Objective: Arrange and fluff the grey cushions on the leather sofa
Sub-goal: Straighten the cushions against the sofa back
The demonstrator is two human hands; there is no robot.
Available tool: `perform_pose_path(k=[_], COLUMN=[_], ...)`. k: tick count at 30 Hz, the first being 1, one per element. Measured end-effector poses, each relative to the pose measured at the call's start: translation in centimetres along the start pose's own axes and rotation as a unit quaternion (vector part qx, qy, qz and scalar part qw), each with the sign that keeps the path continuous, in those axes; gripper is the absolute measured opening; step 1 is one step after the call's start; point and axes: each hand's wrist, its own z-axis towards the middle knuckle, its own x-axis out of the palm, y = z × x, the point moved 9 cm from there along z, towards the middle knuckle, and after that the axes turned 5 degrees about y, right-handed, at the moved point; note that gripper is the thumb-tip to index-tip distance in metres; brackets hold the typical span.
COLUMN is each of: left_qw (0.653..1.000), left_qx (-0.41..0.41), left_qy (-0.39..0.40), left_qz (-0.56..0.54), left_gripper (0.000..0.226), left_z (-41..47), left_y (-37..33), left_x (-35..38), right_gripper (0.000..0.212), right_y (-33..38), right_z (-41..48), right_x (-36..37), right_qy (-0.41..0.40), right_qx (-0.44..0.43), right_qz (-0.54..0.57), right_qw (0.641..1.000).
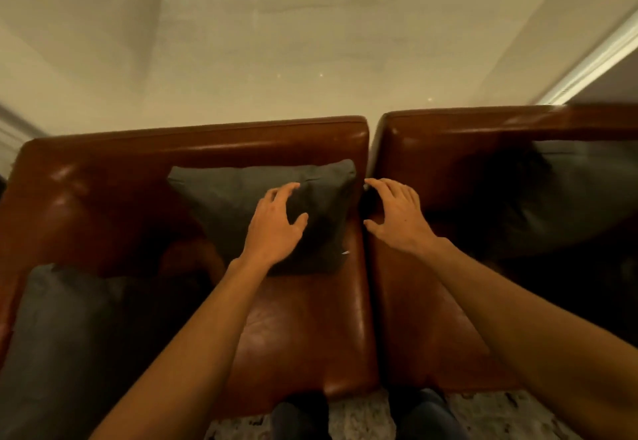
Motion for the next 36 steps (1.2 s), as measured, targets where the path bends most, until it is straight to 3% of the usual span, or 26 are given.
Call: perform_pose_path(k=[6,12,18,23,29,31,36], left_qw=[0.998,0.986,0.962,0.942,0.924,0.916,0.915], left_qx=[0.037,0.099,0.137,0.162,0.118,0.120,0.195], left_qy=[0.055,0.119,0.193,0.187,0.231,0.241,0.177], left_qz=[0.014,0.062,0.136,0.228,0.281,0.299,0.305], left_gripper=[0.060,0.063,0.085,0.105,0.119,0.112,0.068], left_z=[3.0,7.7,12.2,16.1,20.7,21.1,19.8], left_y=[-12.7,-26.8,-38.2,-44.1,-44.9,-44.2,-44.3], left_x=[8.4,17.9,27.3,32.0,36.3,37.2,36.9], right_gripper=[0.084,0.098,0.110,0.123,0.136,0.137,0.131], right_y=[-11.2,-25.9,-40.4,-50.4,-55.9,-56.4,-55.1], right_z=[-3.1,-6.0,-7.9,-8.5,-7.5,-7.0,-6.2], right_x=[-8.4,-17.5,-24.7,-26.4,-25.1,-24.3,-24.2], right_qy=[-0.019,-0.017,-0.042,0.034,0.089,0.083,0.056], right_qx=[0.002,0.037,0.119,0.204,0.265,0.264,0.245], right_qz=[0.000,-0.037,-0.058,-0.118,-0.131,-0.132,-0.219], right_qw=[1.000,0.998,0.990,0.971,0.951,0.952,0.943])
